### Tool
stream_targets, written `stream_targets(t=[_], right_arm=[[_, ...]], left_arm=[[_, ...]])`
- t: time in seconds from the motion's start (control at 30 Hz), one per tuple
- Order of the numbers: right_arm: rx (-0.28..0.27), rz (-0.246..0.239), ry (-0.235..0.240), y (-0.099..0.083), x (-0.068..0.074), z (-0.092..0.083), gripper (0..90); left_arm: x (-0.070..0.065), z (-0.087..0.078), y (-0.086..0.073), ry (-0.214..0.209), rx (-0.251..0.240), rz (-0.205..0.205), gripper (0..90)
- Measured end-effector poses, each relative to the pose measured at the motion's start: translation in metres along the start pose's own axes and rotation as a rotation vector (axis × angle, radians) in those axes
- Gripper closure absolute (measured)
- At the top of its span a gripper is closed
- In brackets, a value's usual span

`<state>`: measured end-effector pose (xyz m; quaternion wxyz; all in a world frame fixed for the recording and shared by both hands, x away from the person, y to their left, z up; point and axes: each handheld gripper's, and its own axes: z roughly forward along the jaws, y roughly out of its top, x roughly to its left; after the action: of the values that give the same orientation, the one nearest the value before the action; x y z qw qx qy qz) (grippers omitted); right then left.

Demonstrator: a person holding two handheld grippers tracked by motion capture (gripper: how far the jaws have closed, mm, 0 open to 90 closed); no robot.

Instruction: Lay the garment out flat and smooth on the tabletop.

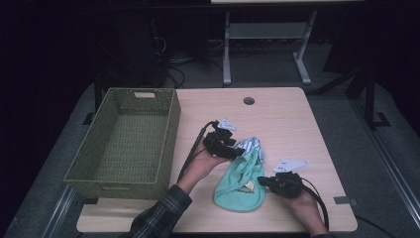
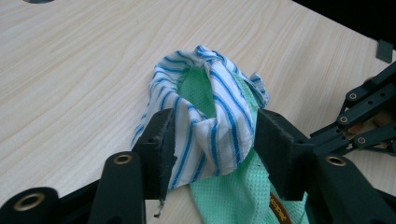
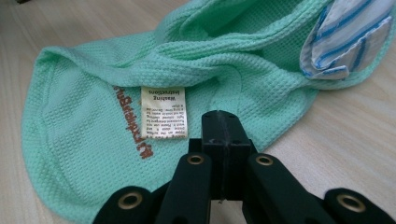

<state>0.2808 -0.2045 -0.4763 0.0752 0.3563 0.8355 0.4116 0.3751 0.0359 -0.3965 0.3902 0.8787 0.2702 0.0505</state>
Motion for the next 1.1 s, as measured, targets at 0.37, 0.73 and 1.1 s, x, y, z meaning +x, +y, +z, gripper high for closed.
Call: stream_targets(t=[0.37, 0.73, 1.1], right_arm=[[0.000, 0.001, 0.002, 0.000, 0.000, 0.000, 89.9], [0.001, -0.019, -0.001, -0.001, -0.001, 0.000, 90.0], [0.006, -0.013, 0.002, -0.002, -0.005, -0.003, 90.0]], left_arm=[[0.002, 0.020, 0.003, -0.001, 0.047, 0.008, 64.0], [0.017, 0.011, 0.000, 0.063, 0.063, -0.018, 84.1], [0.048, 0.006, -0.008, 0.149, 0.059, -0.110, 84.3]])
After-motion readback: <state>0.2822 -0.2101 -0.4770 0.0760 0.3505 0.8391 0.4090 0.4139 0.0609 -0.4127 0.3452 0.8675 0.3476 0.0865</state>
